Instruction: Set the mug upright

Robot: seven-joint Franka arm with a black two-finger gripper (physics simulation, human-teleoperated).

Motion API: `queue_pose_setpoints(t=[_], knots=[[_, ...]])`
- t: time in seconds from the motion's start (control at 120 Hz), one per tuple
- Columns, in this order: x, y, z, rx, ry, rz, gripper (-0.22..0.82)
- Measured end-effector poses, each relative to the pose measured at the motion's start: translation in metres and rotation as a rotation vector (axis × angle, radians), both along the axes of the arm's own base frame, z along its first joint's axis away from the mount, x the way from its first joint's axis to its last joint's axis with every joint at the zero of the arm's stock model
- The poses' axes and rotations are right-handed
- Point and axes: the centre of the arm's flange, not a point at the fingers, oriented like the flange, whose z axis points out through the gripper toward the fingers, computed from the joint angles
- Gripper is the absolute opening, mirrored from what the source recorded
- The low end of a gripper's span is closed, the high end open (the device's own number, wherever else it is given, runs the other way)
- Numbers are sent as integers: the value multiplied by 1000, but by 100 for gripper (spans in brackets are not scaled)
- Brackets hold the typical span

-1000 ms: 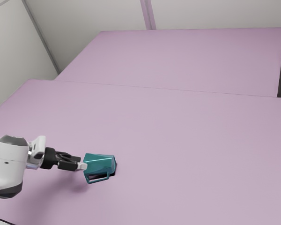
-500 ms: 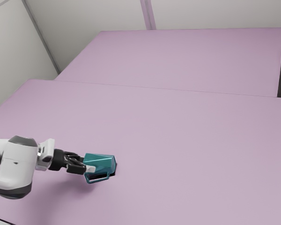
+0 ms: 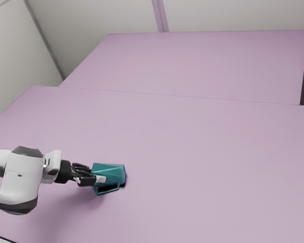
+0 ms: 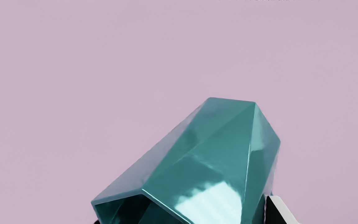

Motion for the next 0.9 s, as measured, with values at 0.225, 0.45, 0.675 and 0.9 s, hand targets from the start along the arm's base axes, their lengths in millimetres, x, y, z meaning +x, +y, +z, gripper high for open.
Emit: queue_pose_setpoints(t=[0.225, 0.45, 0.675, 0.9], knots=[[5, 1, 15, 33, -47, -6, -3], [9, 6, 29, 65, -84, -3, -13], [11, 8, 35, 84, -103, -1, -16], [29, 11, 60, 146, -163, -39, -18]])
